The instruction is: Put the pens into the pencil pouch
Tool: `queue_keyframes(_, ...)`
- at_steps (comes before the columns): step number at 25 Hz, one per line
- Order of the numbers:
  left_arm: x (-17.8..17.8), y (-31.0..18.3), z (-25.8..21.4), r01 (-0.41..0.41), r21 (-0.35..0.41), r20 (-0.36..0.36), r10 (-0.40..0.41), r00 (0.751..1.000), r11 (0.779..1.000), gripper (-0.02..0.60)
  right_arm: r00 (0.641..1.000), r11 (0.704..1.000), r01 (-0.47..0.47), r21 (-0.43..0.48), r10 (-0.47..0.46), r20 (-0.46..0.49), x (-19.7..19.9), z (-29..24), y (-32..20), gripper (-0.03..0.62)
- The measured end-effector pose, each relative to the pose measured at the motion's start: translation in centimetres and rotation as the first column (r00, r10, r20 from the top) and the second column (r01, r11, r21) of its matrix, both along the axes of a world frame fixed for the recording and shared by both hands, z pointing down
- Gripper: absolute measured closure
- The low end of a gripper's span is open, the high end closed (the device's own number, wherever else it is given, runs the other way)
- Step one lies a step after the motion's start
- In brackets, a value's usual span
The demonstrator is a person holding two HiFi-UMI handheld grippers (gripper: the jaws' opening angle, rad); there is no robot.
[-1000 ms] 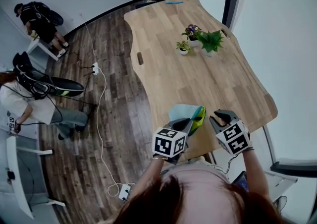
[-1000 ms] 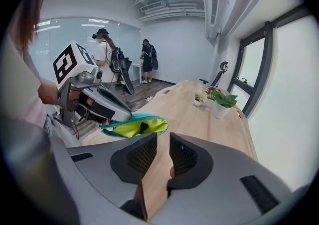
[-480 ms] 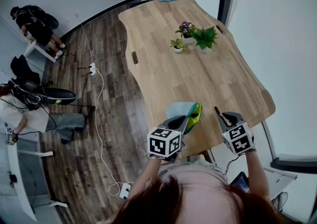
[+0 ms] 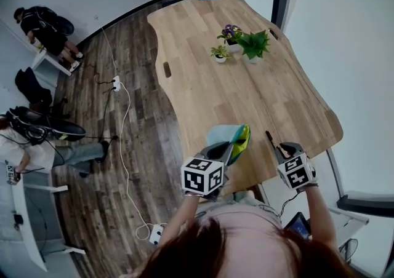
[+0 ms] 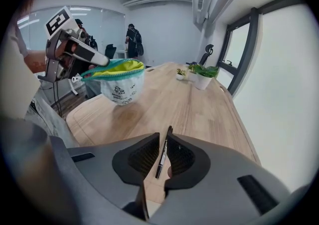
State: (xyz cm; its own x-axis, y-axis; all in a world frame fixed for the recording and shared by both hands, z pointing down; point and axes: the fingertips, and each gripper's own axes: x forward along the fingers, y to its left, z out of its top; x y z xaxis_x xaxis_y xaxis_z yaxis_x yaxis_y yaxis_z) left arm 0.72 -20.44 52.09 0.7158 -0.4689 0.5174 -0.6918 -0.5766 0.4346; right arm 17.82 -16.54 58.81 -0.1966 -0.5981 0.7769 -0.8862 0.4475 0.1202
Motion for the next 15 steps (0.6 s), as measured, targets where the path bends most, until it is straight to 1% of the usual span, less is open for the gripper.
queue_keyframes(9,0.2,0.1,0.3,-0.002,-0.009,0.018,0.002,1.0,1.0,0.566,0.999,0.997,-0.008,-0.075,0.01,0.031,0.5,3.7,0.8,0.553)
queue_keyframes(15,0.4,0.2,0.5,-0.011,-0.017,0.037,0.011,0.999,1.0,0.566,0.999,0.99,-0.026,-0.136,0.031,0.04,0.7,6.3,1.5,0.534)
